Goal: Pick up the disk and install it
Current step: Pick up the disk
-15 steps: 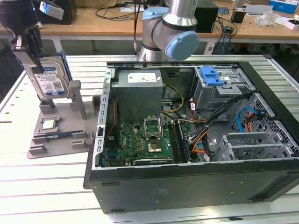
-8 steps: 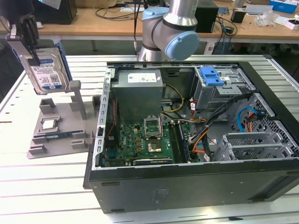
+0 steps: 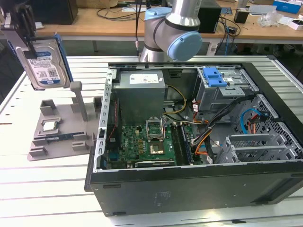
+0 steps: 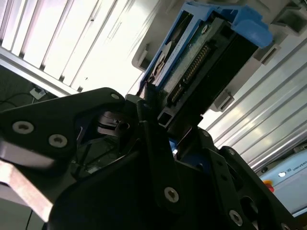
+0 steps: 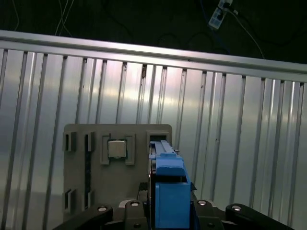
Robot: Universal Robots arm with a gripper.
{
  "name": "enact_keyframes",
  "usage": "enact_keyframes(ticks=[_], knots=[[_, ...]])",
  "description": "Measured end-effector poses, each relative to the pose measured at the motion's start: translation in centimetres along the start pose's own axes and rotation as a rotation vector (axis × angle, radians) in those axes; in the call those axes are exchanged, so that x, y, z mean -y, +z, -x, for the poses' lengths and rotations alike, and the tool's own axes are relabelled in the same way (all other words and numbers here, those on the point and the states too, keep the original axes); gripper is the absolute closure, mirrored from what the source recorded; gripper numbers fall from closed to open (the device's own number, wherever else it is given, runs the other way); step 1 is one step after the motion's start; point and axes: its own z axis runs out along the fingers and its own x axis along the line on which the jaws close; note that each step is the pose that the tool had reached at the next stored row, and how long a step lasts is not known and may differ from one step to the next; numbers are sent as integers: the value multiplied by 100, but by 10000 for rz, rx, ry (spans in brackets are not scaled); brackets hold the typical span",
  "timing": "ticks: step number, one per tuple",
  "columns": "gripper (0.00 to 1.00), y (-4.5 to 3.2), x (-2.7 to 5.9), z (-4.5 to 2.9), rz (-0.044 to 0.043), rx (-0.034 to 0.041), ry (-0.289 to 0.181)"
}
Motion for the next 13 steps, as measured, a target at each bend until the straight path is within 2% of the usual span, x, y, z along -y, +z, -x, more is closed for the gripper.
enact_keyframes(ticks=[5, 13], knots=[[63, -102, -5, 0, 0, 0, 0], [63, -371, -17, -2, 0, 0, 0]])
